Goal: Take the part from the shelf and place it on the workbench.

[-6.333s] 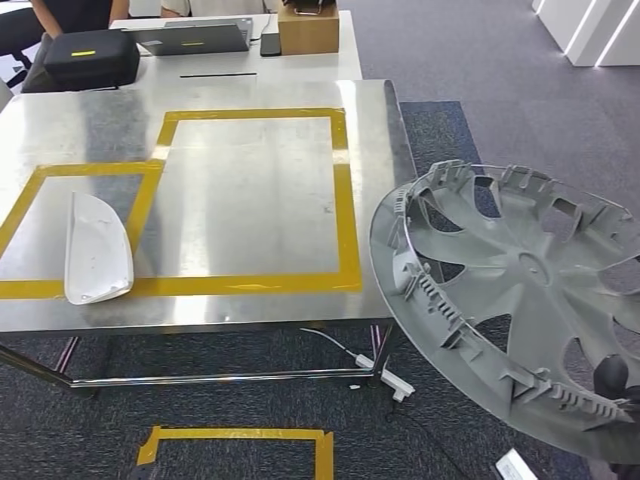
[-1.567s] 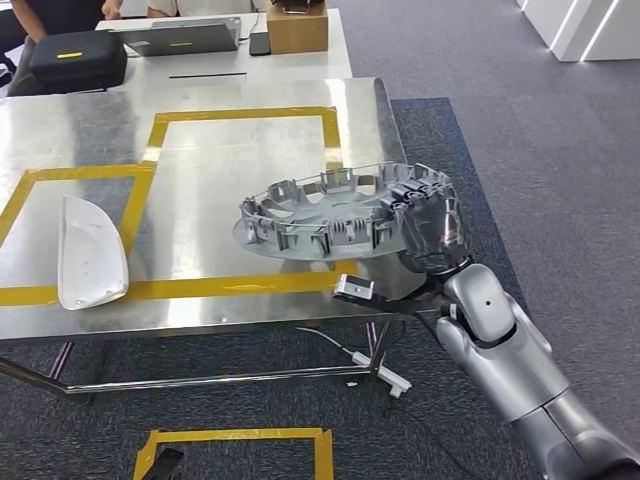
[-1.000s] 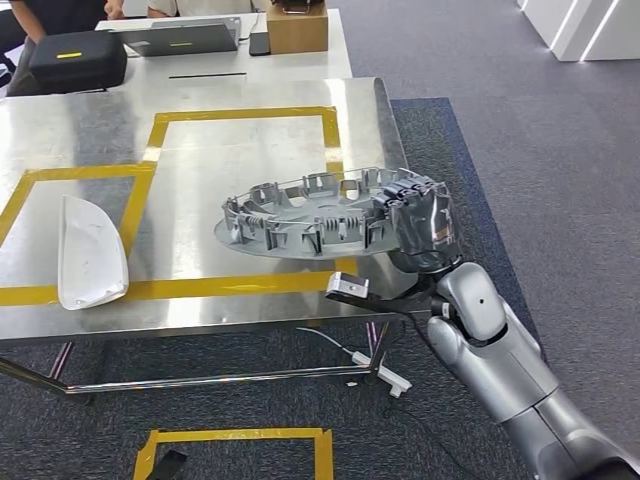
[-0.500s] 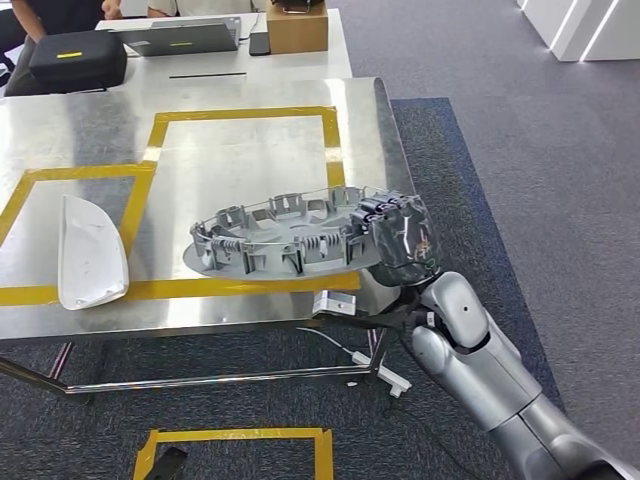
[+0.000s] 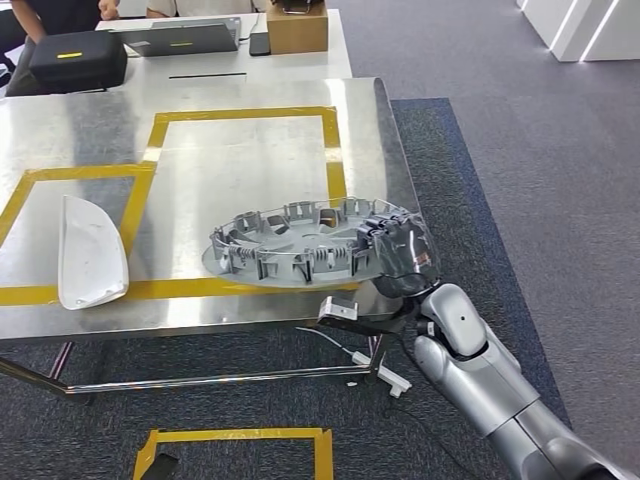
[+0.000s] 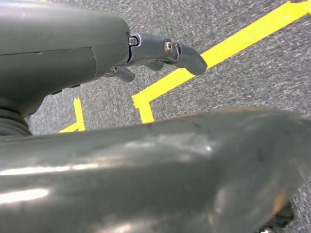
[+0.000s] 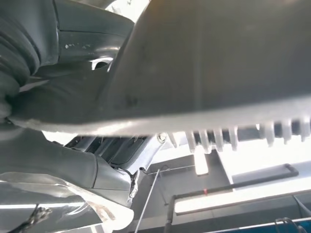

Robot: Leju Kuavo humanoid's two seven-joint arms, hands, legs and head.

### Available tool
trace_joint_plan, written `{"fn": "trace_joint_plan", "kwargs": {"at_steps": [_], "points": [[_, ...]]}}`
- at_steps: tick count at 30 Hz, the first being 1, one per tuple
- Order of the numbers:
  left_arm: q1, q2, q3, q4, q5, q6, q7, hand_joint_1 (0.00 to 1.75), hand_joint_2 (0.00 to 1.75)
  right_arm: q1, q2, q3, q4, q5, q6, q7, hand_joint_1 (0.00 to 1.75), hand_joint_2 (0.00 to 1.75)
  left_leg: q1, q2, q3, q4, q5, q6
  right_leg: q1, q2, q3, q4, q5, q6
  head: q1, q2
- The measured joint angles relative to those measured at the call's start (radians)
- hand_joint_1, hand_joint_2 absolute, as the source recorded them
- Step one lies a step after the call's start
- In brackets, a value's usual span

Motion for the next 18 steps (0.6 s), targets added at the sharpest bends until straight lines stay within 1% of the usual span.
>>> {"fn": "trace_joint_plan", "kwargs": {"at_steps": [4,8,12,15,18], "points": [[0.007,0.000,0.000,-0.008,0.002,0.000,0.000,0.00,0.00,0.000,-0.001,-0.002,0.017,0.003,0.000,0.000,1.75,1.75,0.000,0.000,0.000,0.000,0.000,0.000,0.000,0.000,0.000,0.000,0.000,0.000,0.000,0.000],[0.010,0.000,0.000,-0.013,0.004,-0.001,0.001,0.00,1.75,0.000,-0.001,-0.004,0.027,0.009,0.000,0.005,0.00,0.00,0.000,0.000,0.000,0.000,0.000,0.000,0.000,0.000,0.000,0.000,0.000,0.000,0.000,0.000],[0.016,0.000,0.000,-0.019,0.011,-0.001,0.001,0.00,0.00,0.001,-0.004,-0.014,0.039,0.023,0.000,0.019,0.00,0.00,0.000,0.000,0.000,0.000,0.000,0.000,0.000,0.000,0.000,0.000,0.000,0.000,0.000,0.000],[0.024,0.000,0.000,-0.025,0.014,-0.001,0.007,0.00,0.00,0.001,-0.009,-0.024,0.049,0.019,0.009,0.023,0.00,0.00,0.000,0.000,0.000,0.000,0.000,0.000,0.000,0.001,0.000,0.000,0.000,0.000,0.000,0.000],[0.039,0.000,0.000,-0.041,0.008,-0.002,0.024,0.00,0.00,0.001,-0.011,-0.030,0.053,0.003,0.048,0.023,0.00,0.00,0.000,0.000,0.000,0.000,0.000,0.000,0.000,0.001,0.000,0.000,0.000,0.000,0.000,0.000]]}}
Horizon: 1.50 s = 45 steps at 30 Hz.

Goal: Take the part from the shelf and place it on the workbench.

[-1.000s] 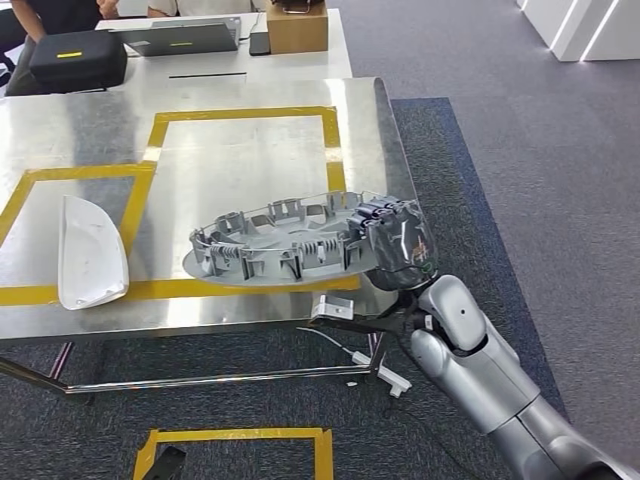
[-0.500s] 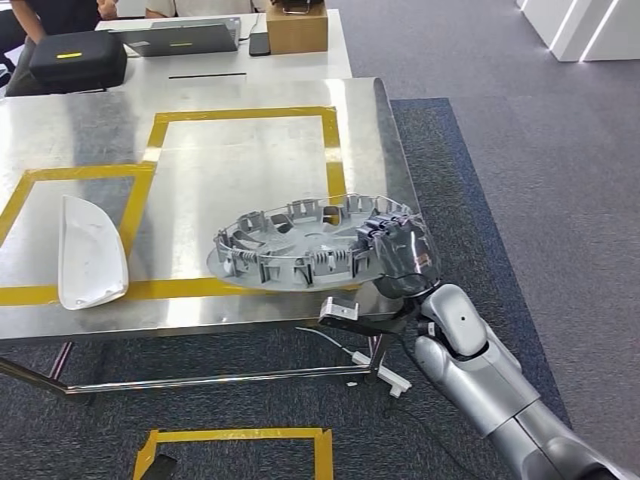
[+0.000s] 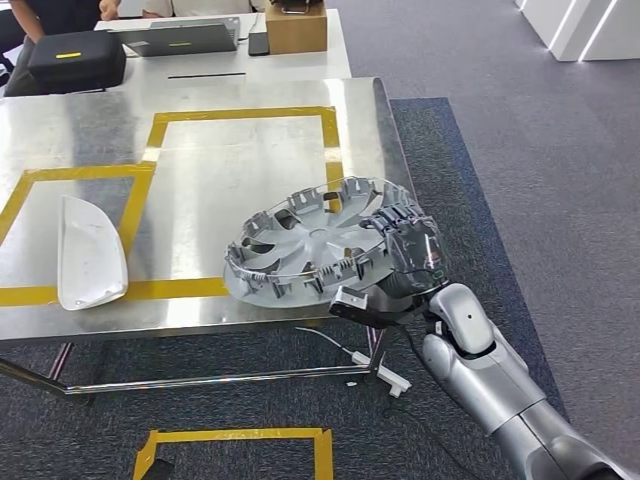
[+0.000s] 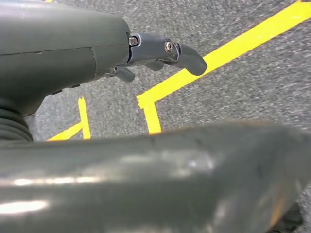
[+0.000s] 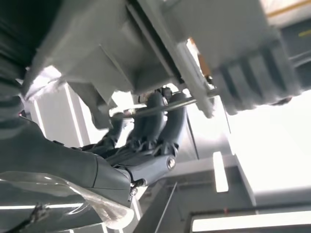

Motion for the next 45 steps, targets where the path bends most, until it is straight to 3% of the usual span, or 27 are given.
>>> {"fn": "trace_joint_plan", "kwargs": {"at_steps": [5,21,25,30,33,37,39,42,45], "points": [[0.023,-0.001,0.000,-0.030,-0.008,-0.004,0.016,0.00,0.00,-0.002,-0.001,-0.008,0.000,-0.010,0.039,0.000,0.00,0.00,0.000,0.000,0.000,0.000,0.000,0.000,0.000,0.000,0.000,0.000,0.000,0.000,0.000,0.000],[0.031,-0.002,0.000,-0.053,-0.011,-0.008,0.019,0.00,0.00,-0.003,-0.002,-0.012,0.000,-0.011,0.044,0.000,0.00,0.00,0.000,0.000,0.000,0.000,0.000,0.000,0.000,0.000,0.000,0.000,0.000,0.000,0.000,0.000],[0.031,-0.002,0.000,-0.054,-0.012,-0.008,0.019,0.00,0.00,-0.004,-0.002,-0.012,0.000,-0.012,0.045,0.000,0.00,1.75,0.000,0.000,0.000,0.000,0.000,0.000,0.000,0.000,0.000,0.000,0.000,0.000,0.000,0.000],[0.035,-0.003,0.003,-0.062,-0.022,-0.014,0.029,0.00,0.00,-0.016,-0.002,-0.012,-0.001,-0.027,0.113,0.012,0.00,1.75,0.000,0.000,0.000,0.000,0.000,0.000,0.000,0.000,0.000,0.000,0.000,0.000,0.000,0.000],[0.038,-0.004,0.008,-0.071,-0.031,-0.025,0.040,0.00,0.00,-0.031,-0.002,-0.010,-0.005,-0.050,0.206,0.032,0.00,1.75,0.000,0.000,0.000,0.000,0.000,0.000,0.000,0.000,0.000,0.000,0.000,0.000,0.000,0.000],[0.041,-0.010,0.028,-0.078,-0.042,-0.045,0.059,0.00,0.00,-0.076,-0.002,0.002,-0.014,-0.108,0.402,0.073,0.00,1.75,0.000,0.000,0.000,0.000,0.000,0.000,0.000,0.000,0.000,0.000,0.001,-0.001,0.000,0.000],[0.041,-0.014,0.049,-0.081,-0.049,-0.056,0.078,0.00,0.00,-0.128,-0.002,0.019,-0.010,-0.183,0.567,0.110,0.00,1.75,0.000,0.000,0.000,0.000,0.000,0.000,0.000,0.000,0.000,0.001,0.001,-0.001,0.000,0.000],[0.040,-0.021,0.100,-0.085,-0.073,-0.080,0.102,0.00,0.00,-0.249,-0.001,0.067,0.023,-0.339,0.899,0.173,0.00,1.75,0.000,0.002,0.000,0.000,0.001,-0.001,0.000,0.002,-0.001,0.001,0.002,0.000,0.000,0.000],[0.034,-0.028,0.163,-0.083,-0.122,-0.095,0.100,0.00,0.00,-0.364,0.003,0.127,0.087,-0.456,1.077,0.224,0.00,1.75,0.000,0.001,-0.001,0.001,0.002,-0.001,0.000,0.000,-0.001,0.001,0.002,-0.001,0.000,0.000]]}}
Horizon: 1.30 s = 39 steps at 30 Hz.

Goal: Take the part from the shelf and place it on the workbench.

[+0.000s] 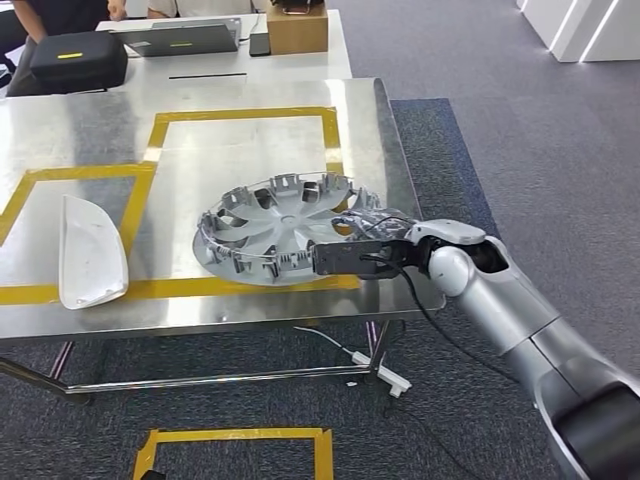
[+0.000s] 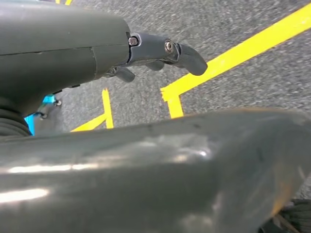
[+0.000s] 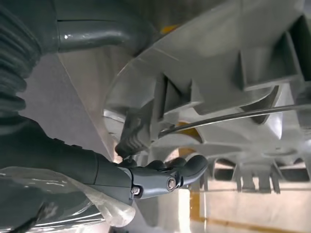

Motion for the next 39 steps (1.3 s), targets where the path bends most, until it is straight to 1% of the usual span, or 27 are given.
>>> {"fn": "trace_joint_plan", "kwargs": {"at_steps": [3,6,11,14,19,22,24,25,26,29,30,31,35,36,37,39], "points": [[-0.017,-0.005,0.062,0.018,-0.052,0.008,-0.030,0.00,0.00,-0.105,0.001,0.059,0.060,-0.086,0.096,0.034,0.00,1.75,0.000,-0.001,-0.001,0.000,0.001,0.000,0.000,-0.002,0.000,0.000,0.000,0.000,0.000,0.000],[-0.042,-0.006,0.107,0.046,-0.085,0.021,-0.053,0.00,0.00,-0.179,-0.003,0.111,0.102,-0.144,0.154,0.048,0.00,1.75,0.000,-0.001,-0.001,0.001,0.001,0.000,0.000,-0.001,0.000,0.000,0.000,0.000,0.000,0.000],[-0.066,-0.007,0.147,0.073,-0.096,0.026,-0.064,0.00,0.00,-0.234,-0.009,0.159,0.137,-0.170,0.175,0.054,0.00,1.75,0.000,-0.001,-0.001,0.001,0.001,0.000,0.000,-0.001,0.000,0.000,0.000,0.000,0.000,0.000],[-0.074,-0.007,0.159,0.084,-0.116,0.027,-0.074,0.00,0.00,-0.255,-0.020,0.189,0.148,-0.221,0.218,0.065,0.00,1.75,0.000,-0.001,-0.001,0.002,0.001,0.000,0.000,-0.001,0.000,0.000,0.000,0.000,0.000,0.000],[-0.104,-0.003,0.155,0.117,-0.213,0.035,-0.083,0.00,0.00,-0.323,-0.065,0.249,0.155,-0.380,0.314,0.084,0.00,1.75,0.000,-0.001,-0.002,0.003,0.001,0.000,0.000,-0.001,0.000,0.000,0.001,0.001,0.000,0.000],[-0.127,0.003,0.117,0.134,-0.299,0.047,-0.081,0.00,0.00,-0.368,-0.099,0.281,0.153,-0.490,0.355,0.104,0.00,1.75,0.000,-0.001,-0.002,0.004,0.001,0.000,0.000,-0.001,0.000,0.000,0.001,0.001,0.000,0.000],[-0.145,0.006,0.079,0.144,-0.340,0.048,-0.080,0.00,0.00,-0.397,-0.126,0.308,0.148,-0.567,0.365,0.117,0.00,1.75,0.000,-0.001,-0.002,0.004,0.001,0.000,0.000,-0.001,0.000,0.000,0.001,0.002,0.000,0.000],[-0.153,0.007,0.061,0.148,-0.349,0.048,-0.080,0.00,0.00,-0.409,-0.140,0.321,0.143,-0.592,0.355,0.120,0.00,1.75,0.000,-0.001,-0.002,0.004,0.001,0.000,0.000,-0.001,0.000,0.000,0.001,0.002,0.000,0.000],[-0.161,0.008,0.045,0.152,-0.353,0.047,-0.080,0.00,0.00,-0.418,-0.153,0.332,0.137,-0.597,0.319,0.115,0.00,1.75,0.000,-0.001,-0.002,0.004,0.001,0.000,0.000,-0.001,0.001,0.000,0.002,0.002,0.000,0.000],[-0.173,0.007,0.005,0.157,-0.354,0.047,-0.082,0.00,0.00,-0.419,-0.178,0.352,0.119,-0.514,0.103,0.068,0.00,1.75,0.000,-0.001,-0.002,0.005,0.001,0.000,0.000,0.001,0.000,0.000,0.002,0.002,0.000,0.000],[-0.174,0.007,-0.004,0.158,-0.353,0.047,-0.082,0.00,0.00,-0.417,-0.183,0.357,0.116,-0.489,0.048,0.054,0.00,1.75,0.000,-0.001,-0.002,0.005,0.001,0.000,0.000,0.001,0.000,0.000,0.002,0.002,0.000,0.000],[-0.175,0.007,-0.012,0.158,-0.353,0.046,-0.083,0.00,0.00,-0.415,-0.186,0.362,0.115,-0.473,0.019,0.046,0.00,1.75,0.000,0.000,-0.002,0.005,0.001,0.000,0.000,0.001,0.000,0.000,0.002,0.002,0.000,0.000],[-0.175,0.007,-0.033,0.158,-0.352,0.044,-0.083,0.00,0.00,-0.405,-0.195,0.381,0.107,-0.452,-0.008,0.037,0.00,1.75,0.000,0.000,-0.002,0.005,0.001,0.000,0.000,0.001,0.000,0.000,0.002,0.002,0.000,0.000],[-0.175,0.007,-0.037,0.158,-0.352,0.043,-0.083,0.00,0.00,-0.401,-0.196,0.383,0.105,-0.438,-0.028,0.035,0.00,1.75,0.000,0.000,-0.002,0.005,0.001,0.000,0.000,0.001,0.000,0.000,0.002,0.002,0.000,0.000],[-0.175,0.007,-0.040,0.158,-0.351,0.042,-0.083,0.00,0.00,-0.395,-0.197,0.384,0.100,-0.409,-0.067,0.031,0.00,1.75,0.000,0.000,-0.002,0.005,0.001,0.000,0.000,0.001,0.000,0.000,0.002,0.002,0.000,0.000],[-0.175,0.006,-0.047,0.157,-0.346,0.034,-0.081,0.00,0.00,-0.365,-0.197,0.375,0.077,-0.289,-0.214,0.021,0.00,1.75,0.001,0.000,-0.002,0.005,0.001,0.000,0.001,0.001,0.000,0.000,0.002,0.002,0.000,0.000]]}}
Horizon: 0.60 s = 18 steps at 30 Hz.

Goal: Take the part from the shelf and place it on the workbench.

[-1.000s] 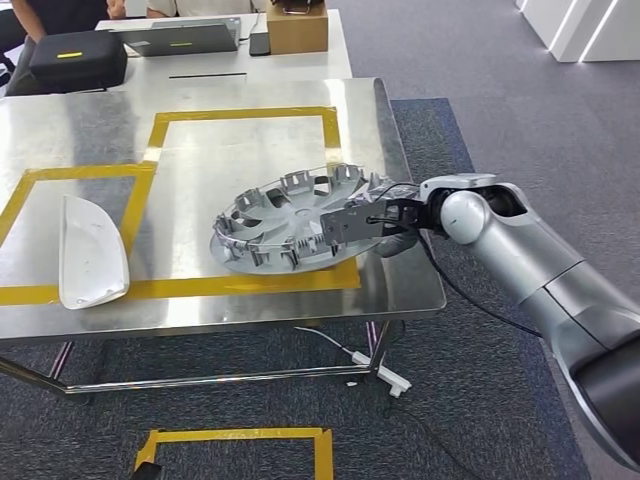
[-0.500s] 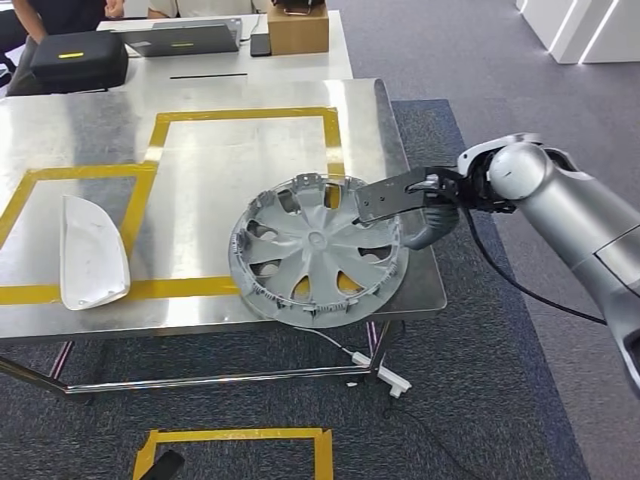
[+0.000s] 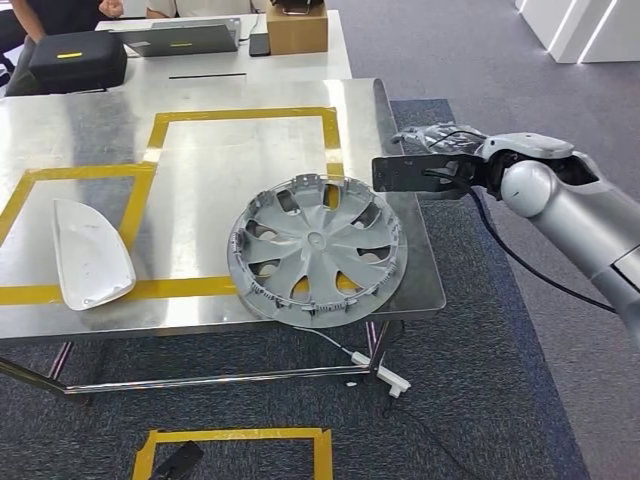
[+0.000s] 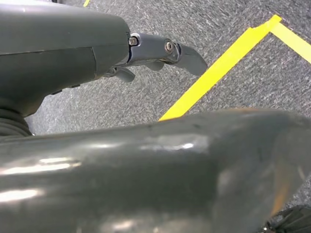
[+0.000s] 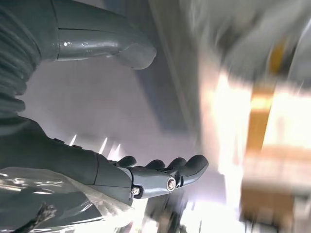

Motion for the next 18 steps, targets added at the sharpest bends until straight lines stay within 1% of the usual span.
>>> {"fn": "trace_joint_plan", "kwargs": {"at_steps": [2,3,6,9,10,12,18], "points": [[0.000,-0.002,-0.008,-0.001,0.005,-0.012,0.006,0.00,0.00,0.054,0.000,-0.031,-0.041,0.168,-0.160,-0.004,0.00,1.75,0.000,0.000,0.000,0.000,0.000,0.000,0.000,0.000,0.000,0.000,0.000,0.000,0.000,0.000],[0.000,-0.003,-0.013,-0.003,0.008,-0.020,0.011,0.00,0.00,0.087,0.002,-0.054,-0.067,0.252,-0.218,-0.006,0.00,1.75,0.000,0.000,0.000,0.000,0.000,0.000,0.000,0.000,0.000,0.000,0.000,0.000,0.000,0.000],[0.001,-0.005,-0.025,-0.010,0.017,-0.037,0.025,0.00,0.00,0.193,0.010,-0.141,-0.164,0.515,-0.345,-0.001,0.00,1.75,0.000,0.000,0.000,0.000,0.000,0.000,0.000,0.000,0.000,0.000,0.000,0.000,0.000,0.000],[0.004,-0.008,-0.033,-0.016,0.030,-0.044,0.029,0.00,0.00,0.277,0.017,-0.216,-0.268,0.793,-0.471,0.035,0.00,1.75,0.001,0.000,-0.001,0.000,0.000,0.000,0.001,-0.001,0.000,0.000,0.000,0.000,0.000,0.000],[0.005,-0.009,-0.035,-0.018,0.033,-0.045,0.028,0.00,0.00,0.301,0.018,-0.236,-0.300,0.859,-0.501,0.046,0.00,1.75,0.001,0.000,-0.001,0.000,0.000,0.000,0.001,-0.001,0.000,0.000,0.000,0.000,0.000,0.000],[0.007,-0.011,-0.040,-0.020,0.037,-0.045,0.025,0.00,0.00,0.342,0.020,-0.271,-0.351,0.930,-0.532,0.058,0.00,1.75,0.001,0.000,-0.001,0.000,0.000,0.000,0.001,-0.002,0.000,0.000,-0.001,0.000,0.000,0.000],[0.008,-0.012,-0.046,-0.022,0.042,-0.046,0.022,0.00,0.00,0.392,0.021,-0.326,-0.418,0.952,-0.536,0.062,0.00,1.75,0.001,0.000,-0.001,0.000,0.000,0.000,0.000,0.000,0.000,0.000,0.000,0.000,0.000,0.000]]}}
